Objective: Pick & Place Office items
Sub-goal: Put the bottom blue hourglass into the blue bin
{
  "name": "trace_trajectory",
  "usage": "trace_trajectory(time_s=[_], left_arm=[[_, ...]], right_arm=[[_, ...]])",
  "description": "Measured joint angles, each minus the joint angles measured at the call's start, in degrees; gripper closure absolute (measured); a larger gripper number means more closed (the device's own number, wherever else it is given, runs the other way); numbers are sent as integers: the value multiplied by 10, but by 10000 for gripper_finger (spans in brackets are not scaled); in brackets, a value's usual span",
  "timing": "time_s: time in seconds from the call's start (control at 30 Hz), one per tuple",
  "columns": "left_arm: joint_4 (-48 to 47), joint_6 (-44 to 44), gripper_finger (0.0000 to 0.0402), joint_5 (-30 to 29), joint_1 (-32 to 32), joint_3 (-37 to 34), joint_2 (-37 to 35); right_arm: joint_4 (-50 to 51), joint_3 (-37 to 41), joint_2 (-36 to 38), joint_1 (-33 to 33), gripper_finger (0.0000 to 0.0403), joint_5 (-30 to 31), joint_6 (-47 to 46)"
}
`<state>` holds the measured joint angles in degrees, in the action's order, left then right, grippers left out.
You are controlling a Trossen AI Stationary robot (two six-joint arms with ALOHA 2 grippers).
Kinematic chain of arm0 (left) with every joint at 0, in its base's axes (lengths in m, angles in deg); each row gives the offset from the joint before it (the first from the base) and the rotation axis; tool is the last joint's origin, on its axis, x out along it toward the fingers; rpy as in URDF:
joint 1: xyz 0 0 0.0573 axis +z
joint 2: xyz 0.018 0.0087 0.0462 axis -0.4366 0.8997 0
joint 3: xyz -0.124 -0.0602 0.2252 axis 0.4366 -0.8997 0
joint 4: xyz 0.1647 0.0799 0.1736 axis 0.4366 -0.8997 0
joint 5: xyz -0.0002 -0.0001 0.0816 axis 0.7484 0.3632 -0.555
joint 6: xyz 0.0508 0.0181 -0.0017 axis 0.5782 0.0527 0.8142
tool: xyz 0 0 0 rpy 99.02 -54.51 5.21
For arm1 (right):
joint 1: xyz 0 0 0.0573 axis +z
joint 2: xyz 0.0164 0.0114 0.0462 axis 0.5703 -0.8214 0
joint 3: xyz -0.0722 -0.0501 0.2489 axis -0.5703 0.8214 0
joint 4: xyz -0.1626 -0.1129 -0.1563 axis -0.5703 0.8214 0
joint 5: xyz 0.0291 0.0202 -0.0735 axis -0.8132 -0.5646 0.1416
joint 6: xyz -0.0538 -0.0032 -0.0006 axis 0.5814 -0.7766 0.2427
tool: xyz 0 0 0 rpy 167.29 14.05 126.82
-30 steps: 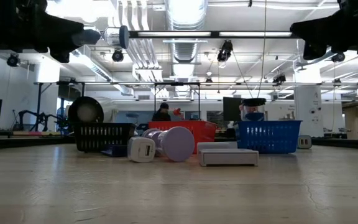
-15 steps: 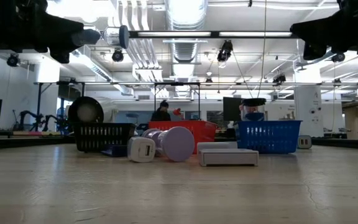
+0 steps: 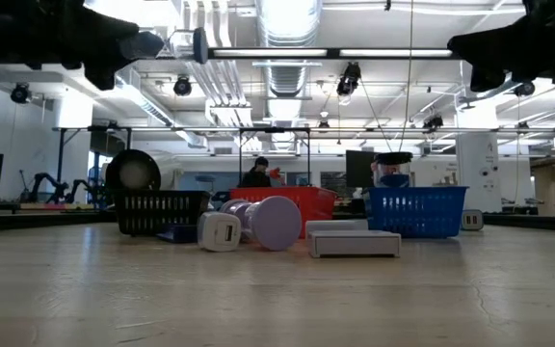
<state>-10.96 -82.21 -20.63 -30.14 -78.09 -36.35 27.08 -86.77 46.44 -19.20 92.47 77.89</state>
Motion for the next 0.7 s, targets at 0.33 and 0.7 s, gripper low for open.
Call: trace_trajectory(time_s=[0.33,0.7], left_arm=[[89,19,199,-2,0,61,92],[93,-6,199,-2,0,151,219]], right_arm=[[-34,-2,0,0,265,0,28],[-26,-58,-40,0,126,-1,134]])
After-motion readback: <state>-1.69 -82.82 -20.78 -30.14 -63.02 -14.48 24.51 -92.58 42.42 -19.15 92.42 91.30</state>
